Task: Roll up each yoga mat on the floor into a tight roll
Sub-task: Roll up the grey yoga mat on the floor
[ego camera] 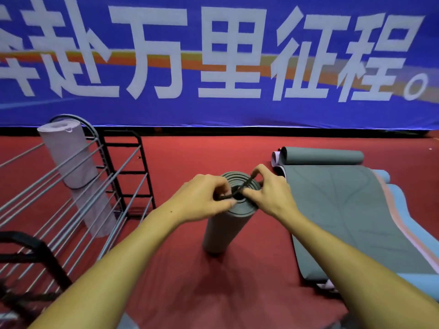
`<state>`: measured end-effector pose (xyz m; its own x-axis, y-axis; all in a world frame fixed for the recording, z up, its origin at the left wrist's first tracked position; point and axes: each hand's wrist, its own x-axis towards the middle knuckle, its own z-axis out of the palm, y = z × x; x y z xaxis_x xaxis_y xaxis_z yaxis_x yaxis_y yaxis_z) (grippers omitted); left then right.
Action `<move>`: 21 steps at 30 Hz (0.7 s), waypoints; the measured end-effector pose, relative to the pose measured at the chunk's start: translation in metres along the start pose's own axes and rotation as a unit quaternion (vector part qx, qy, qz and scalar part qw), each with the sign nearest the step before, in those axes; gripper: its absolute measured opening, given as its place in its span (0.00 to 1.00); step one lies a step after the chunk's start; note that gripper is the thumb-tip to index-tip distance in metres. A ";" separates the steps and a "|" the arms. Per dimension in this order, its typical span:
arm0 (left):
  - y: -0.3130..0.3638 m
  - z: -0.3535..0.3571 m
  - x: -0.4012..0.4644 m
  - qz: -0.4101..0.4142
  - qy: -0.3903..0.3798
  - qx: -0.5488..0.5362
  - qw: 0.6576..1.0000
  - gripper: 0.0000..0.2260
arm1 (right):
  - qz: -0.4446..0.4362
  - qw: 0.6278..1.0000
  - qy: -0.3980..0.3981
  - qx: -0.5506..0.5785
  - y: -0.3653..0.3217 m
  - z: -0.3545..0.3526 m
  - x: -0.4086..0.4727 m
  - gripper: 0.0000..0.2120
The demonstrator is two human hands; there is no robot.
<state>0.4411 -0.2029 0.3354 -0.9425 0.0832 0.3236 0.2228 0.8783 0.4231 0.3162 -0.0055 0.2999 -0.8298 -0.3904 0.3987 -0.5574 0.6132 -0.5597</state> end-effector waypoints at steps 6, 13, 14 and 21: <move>-0.015 0.017 -0.023 0.032 0.040 0.096 0.994 0.22 | 0.040 0.999 0.022 -0.004 0.002 0.000 0.015 0.23; -0.046 0.051 -0.004 -0.019 0.139 -0.057 0.989 0.21 | -0.003 0.999 0.036 -0.021 -0.026 0.021 0.025 0.21; -0.050 0.050 -0.001 -0.004 0.136 -0.072 0.988 0.20 | -0.009 0.999 0.031 -0.004 -0.025 0.020 0.026 0.20; -0.063 0.029 0.013 0.041 0.117 -0.137 0.983 0.15 | -0.040 0.998 -0.005 0.047 -0.029 0.011 0.026 0.18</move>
<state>0.4076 -0.2432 0.2886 -0.8426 0.0088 0.5384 0.3841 0.7106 0.5896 0.3109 -0.0409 0.3189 -0.7825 -0.4429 0.4376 -0.6215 0.5135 -0.5916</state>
